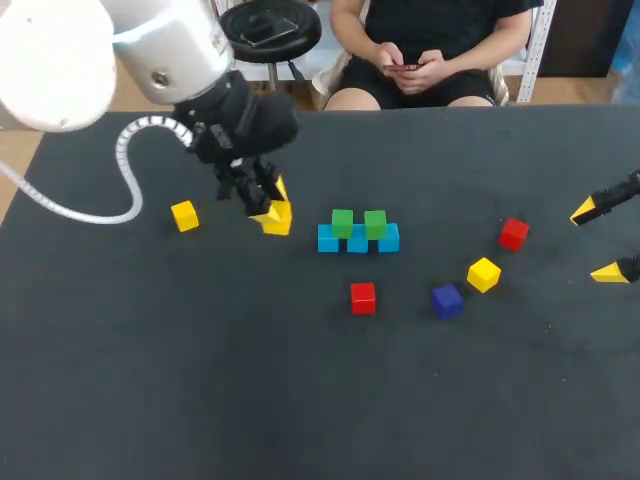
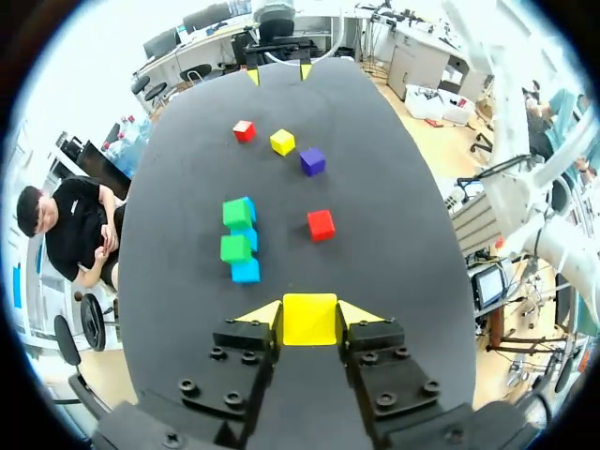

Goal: Place the blue cubes, place green cubes on the blue cubes, place the yellow cubes on the green cubes, then place the red cubes on the yellow cubes, and place purple cube on the red cubes.

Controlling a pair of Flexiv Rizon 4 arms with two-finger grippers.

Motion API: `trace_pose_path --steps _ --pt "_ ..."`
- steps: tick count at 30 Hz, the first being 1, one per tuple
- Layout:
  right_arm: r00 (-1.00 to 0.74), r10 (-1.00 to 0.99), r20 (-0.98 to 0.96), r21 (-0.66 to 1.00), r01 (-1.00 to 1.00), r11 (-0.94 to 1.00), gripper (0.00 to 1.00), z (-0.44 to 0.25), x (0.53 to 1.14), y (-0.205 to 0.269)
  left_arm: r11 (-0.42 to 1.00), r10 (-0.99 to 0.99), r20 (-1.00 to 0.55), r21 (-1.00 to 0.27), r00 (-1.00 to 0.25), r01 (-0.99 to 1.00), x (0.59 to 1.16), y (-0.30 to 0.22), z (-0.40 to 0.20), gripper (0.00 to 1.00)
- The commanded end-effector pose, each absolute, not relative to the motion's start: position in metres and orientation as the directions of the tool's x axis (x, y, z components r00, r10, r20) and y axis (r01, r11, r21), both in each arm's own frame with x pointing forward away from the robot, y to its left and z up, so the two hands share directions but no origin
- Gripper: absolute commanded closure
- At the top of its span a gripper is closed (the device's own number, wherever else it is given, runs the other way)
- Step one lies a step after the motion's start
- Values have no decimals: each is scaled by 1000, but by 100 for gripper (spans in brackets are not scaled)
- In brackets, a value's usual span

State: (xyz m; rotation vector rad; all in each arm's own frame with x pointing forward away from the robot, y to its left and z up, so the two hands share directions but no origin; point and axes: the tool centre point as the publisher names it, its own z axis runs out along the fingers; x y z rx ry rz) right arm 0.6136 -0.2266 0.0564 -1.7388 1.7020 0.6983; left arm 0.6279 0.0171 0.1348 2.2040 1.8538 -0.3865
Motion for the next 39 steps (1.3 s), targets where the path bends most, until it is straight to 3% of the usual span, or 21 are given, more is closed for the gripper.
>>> trace_pose_path --steps 1,22,39 --pt "40 -680 -732 -56 -998 2 0 55 615 -227 -181 937 -308 -24 165 983 647 -9 129 100" --pt "40 -680 -732 -56 -998 2 0 55 615 -227 -138 926 -358 -39 116 990 691 -76 103 100" --pt "40 -680 -732 -56 -998 2 0 55 615 -227 -113 935 -345 -61 86 992 705 -87 75 100"
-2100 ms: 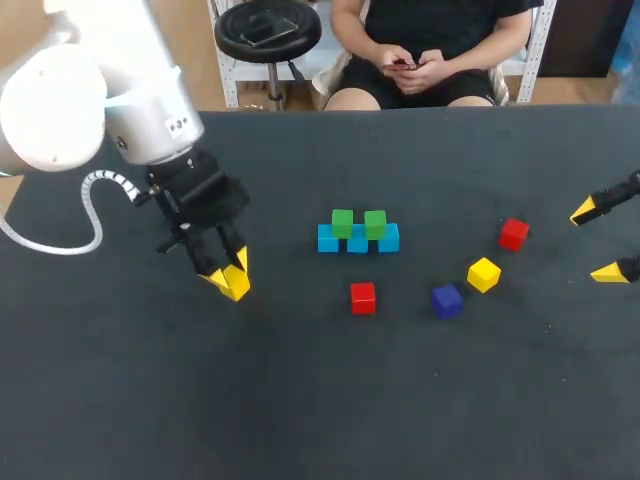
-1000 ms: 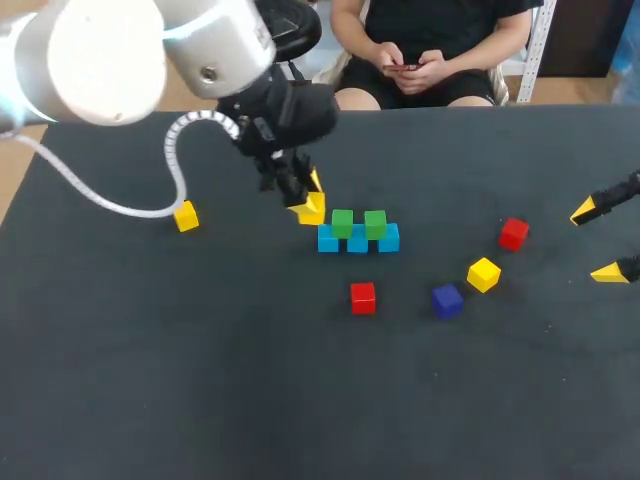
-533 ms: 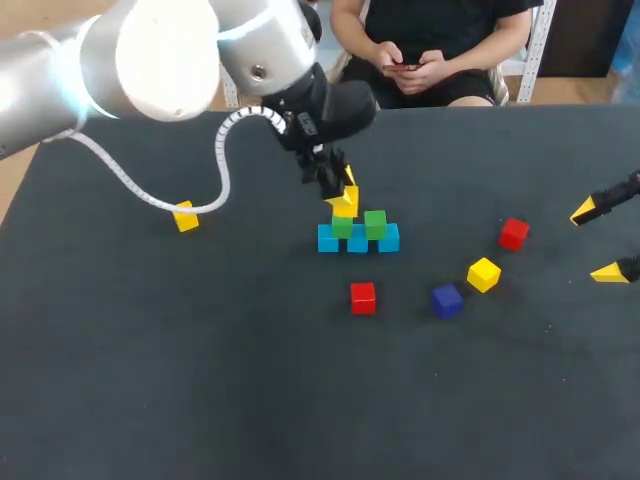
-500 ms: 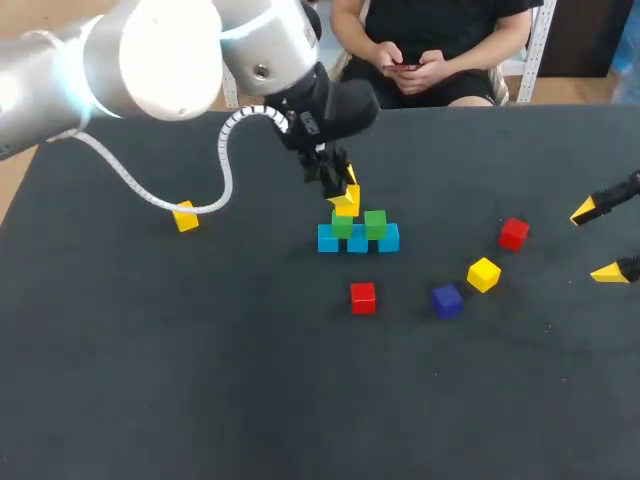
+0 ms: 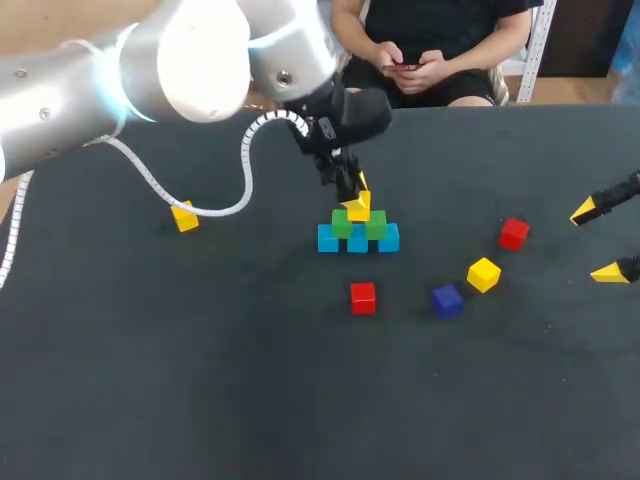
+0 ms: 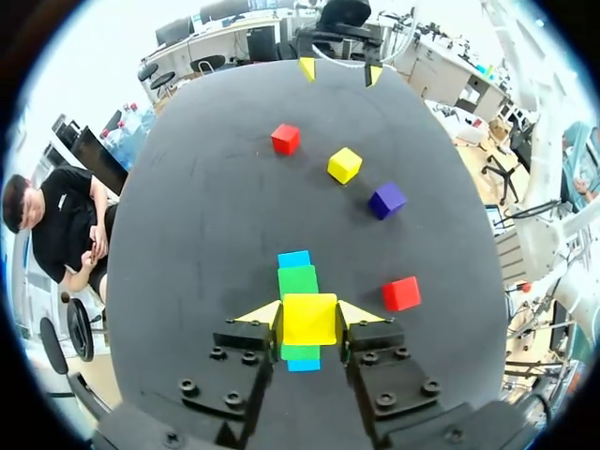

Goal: Place the blue cubes, place green cubes on the blue cubes, place the yellow cubes on the green cubes, then place the red cubes on the yellow cubes, and place purple cube on the red cubes.

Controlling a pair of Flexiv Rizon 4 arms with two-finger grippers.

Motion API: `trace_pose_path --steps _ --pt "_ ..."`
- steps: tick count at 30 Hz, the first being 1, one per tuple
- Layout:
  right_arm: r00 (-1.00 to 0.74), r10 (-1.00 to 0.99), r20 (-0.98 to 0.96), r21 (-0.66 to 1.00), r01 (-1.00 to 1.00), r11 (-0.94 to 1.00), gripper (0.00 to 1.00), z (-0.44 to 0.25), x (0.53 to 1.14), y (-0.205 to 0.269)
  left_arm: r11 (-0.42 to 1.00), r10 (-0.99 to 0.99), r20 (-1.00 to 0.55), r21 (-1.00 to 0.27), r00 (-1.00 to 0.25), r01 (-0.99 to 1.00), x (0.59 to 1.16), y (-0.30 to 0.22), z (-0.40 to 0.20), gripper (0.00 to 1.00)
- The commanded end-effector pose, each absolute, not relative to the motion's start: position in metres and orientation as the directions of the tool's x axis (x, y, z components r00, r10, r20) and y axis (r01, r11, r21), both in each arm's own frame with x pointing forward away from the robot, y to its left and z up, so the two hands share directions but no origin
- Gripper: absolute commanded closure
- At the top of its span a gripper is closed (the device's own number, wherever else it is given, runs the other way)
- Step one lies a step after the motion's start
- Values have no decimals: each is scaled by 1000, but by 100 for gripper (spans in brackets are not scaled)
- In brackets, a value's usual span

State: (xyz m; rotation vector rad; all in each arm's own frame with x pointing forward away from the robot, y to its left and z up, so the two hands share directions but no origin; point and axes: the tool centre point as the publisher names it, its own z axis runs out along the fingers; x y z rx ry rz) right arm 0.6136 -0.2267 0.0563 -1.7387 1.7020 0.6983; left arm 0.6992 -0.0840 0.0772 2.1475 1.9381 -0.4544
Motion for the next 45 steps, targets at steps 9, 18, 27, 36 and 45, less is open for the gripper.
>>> trace_pose_path --steps 9,18,27,36,45 --pt "40 -680 -732 -56 -998 2 0 55 615 -227 -111 933 -352 -74 79 991 708 -87 71 100" --pt "40 -680 -732 -56 -998 2 0 55 615 -227 -105 935 -348 -75 72 992 706 -85 71 100" --pt "40 -680 -732 -56 -998 2 0 55 615 -227 -104 938 -339 -84 70 991 705 -85 67 100" --pt "40 -680 -732 -56 -998 2 0 55 615 -227 -111 941 -331 -90 75 990 705 -87 66 100" --pt "40 -680 -732 -56 -998 2 0 55 615 -227 -98 940 -335 -92 62 991 707 -88 65 97"
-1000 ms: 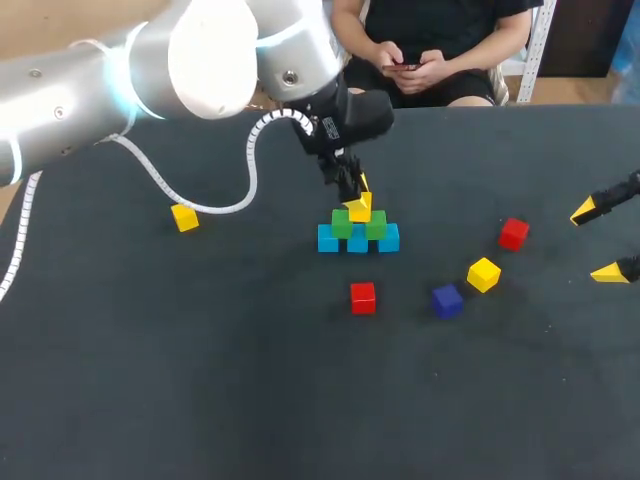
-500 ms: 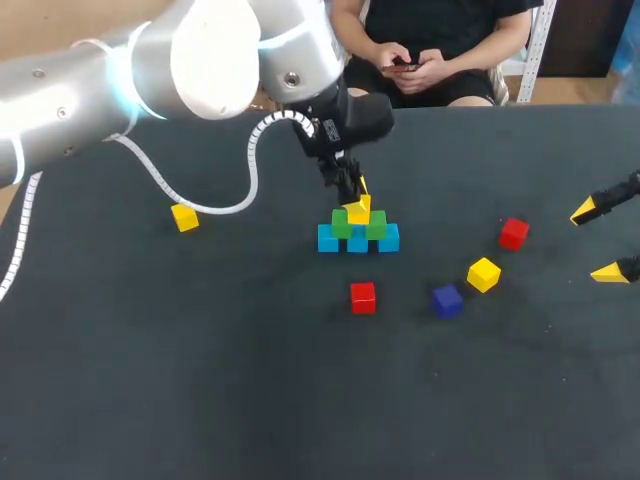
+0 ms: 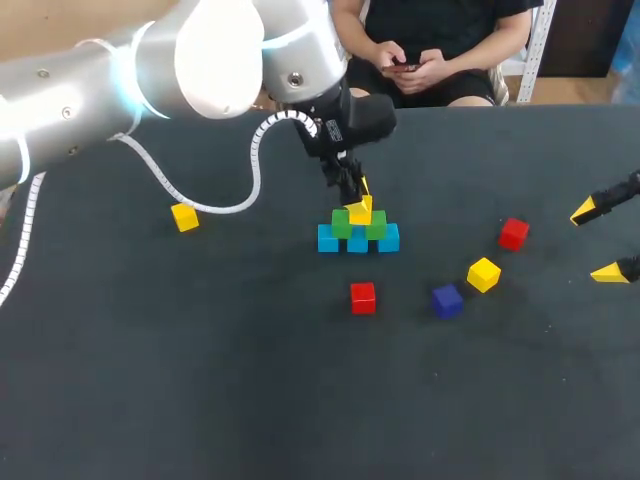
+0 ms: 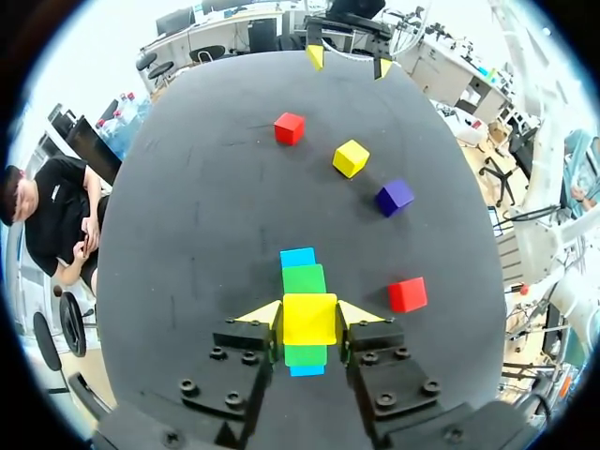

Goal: Place the blue cubes, place green cubes on the blue cubes, place the yellow cubes on the green cubes, then place the red cubes on the yellow cubes, and place purple cube on the red cubes.

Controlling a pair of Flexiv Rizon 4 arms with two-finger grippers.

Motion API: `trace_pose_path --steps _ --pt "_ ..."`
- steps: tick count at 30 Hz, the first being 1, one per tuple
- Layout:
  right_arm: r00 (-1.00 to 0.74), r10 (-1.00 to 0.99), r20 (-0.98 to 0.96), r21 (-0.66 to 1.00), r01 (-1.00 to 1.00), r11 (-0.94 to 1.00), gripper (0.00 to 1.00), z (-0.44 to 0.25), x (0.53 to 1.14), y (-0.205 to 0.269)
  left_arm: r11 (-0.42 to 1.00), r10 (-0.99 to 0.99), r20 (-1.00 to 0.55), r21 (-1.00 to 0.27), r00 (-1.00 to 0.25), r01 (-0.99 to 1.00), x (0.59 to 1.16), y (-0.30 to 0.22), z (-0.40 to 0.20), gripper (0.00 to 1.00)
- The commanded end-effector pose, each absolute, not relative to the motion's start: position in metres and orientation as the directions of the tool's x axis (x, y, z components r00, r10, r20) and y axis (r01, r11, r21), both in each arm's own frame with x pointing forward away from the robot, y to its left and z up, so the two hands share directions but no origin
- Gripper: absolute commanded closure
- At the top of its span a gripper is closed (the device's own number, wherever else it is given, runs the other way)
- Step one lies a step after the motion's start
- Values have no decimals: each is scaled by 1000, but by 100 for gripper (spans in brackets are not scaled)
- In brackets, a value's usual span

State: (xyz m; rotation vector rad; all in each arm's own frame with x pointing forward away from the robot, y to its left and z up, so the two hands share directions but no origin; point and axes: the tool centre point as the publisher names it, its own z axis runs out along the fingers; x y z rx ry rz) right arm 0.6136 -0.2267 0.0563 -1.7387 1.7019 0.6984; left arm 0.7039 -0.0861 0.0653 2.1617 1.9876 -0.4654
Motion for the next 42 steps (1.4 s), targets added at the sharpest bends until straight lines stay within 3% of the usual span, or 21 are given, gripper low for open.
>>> trace_pose_path --steps 1,19,26,30,34,36,37,42 --pt "40 -680 -732 -56 -998 2 0 55 615 -227 -97 940 -337 -93 60 991 707 -88 65 98" --pt "40 -680 -732 -56 -998 2 0 55 615 -227 -94 941 -333 -96 58 991 706 -86 63 93" --pt "40 -680 -732 -56 -998 2 0 55 615 -227 -95 942 -332 -98 57 991 707 -86 62 84" --pt "40 -680 -732 -56 -998 2 0 55 615 -227 -95 942 -331 -100 57 990 707 -86 62 67" --pt "40 -680 -732 -56 -998 2 0 55 615 -227 -98 942 -330 -102 59 990 707 -86 62 32" --pt "40 -680 -732 -56 -998 2 0 55 615 -227 -98 943 -328 -103 59 990 708 -86 62 5" --pt "40 -680 -732 -56 -998 2 0 55 615 -227 -98 943 -329 -103 59 990 708 -86 63 0" --pt "40 -680 -732 -56 -998 2 0 55 615 -227 -98 941 -333 -101 60 990 707 -87 66 0"
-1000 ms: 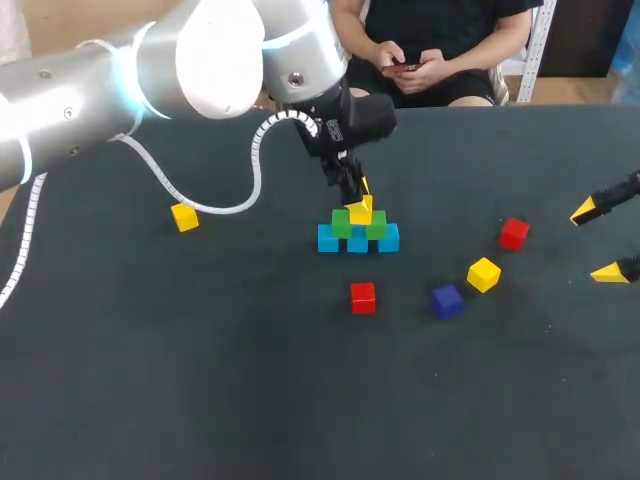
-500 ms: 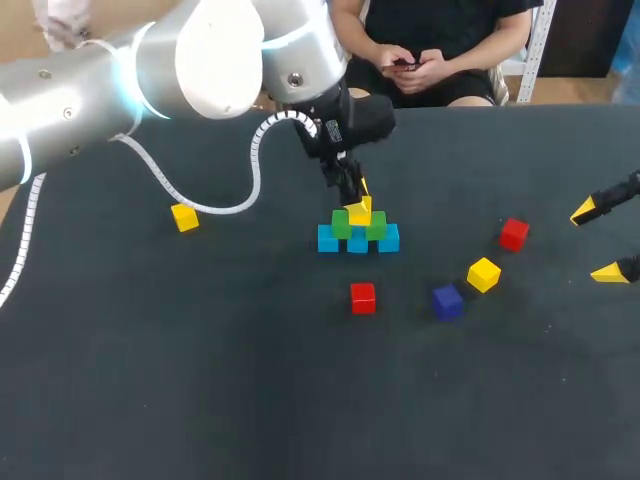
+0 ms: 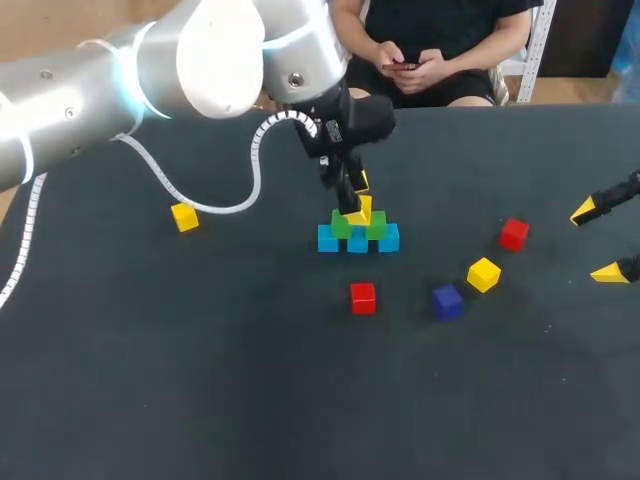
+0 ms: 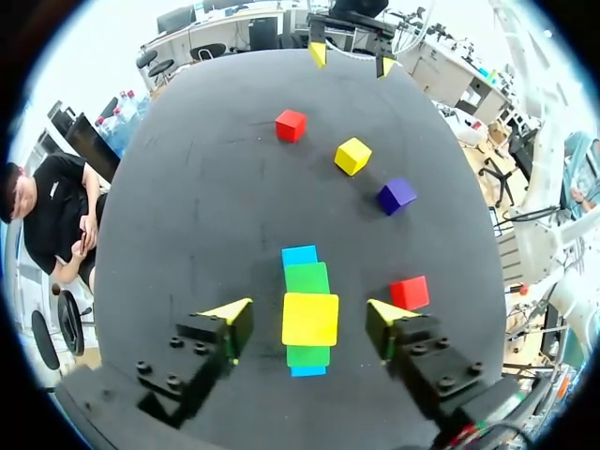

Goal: Place the blue cubes, place green cubes on the blue cubes, place the yellow cubes on the green cubes, then place the red cubes on the yellow cubes, and place purple cube on the red cubes.

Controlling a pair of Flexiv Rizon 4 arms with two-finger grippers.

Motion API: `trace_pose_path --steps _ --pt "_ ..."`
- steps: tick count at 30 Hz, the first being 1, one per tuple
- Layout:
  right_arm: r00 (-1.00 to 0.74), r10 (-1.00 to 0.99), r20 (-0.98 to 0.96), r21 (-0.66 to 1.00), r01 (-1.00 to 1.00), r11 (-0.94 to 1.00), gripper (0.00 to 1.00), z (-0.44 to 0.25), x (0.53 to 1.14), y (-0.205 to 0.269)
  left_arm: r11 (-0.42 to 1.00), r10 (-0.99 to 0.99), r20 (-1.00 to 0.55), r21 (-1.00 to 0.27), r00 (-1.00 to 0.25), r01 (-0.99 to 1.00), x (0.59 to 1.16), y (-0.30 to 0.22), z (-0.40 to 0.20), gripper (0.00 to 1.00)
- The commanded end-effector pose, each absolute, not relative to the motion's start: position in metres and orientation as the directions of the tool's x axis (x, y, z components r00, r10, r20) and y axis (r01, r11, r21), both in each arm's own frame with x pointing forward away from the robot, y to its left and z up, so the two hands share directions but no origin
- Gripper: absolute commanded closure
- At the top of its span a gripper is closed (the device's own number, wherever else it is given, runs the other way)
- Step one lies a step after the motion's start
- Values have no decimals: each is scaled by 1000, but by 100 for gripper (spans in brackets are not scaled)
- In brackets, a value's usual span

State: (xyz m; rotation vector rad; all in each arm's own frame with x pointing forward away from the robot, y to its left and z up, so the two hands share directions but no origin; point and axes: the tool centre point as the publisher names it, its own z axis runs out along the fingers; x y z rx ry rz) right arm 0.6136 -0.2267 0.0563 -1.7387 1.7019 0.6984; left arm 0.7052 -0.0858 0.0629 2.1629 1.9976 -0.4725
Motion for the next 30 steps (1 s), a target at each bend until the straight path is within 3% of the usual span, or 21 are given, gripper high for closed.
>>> trace_pose_path --steps 1,14,30 --pt "40 -680 -732 -56 -998 2 0 55 615 -227 -99 939 -338 -99 61 990 707 -86 67 0" --pt "40 -680 -732 -56 -998 2 0 55 615 -227 -75 928 -368 -31 58 997 694 -40 100 0" --pt "40 -680 -732 -56 -998 2 0 55 615 -227 207 917 -353 24 -186 978 688 73 100 0"
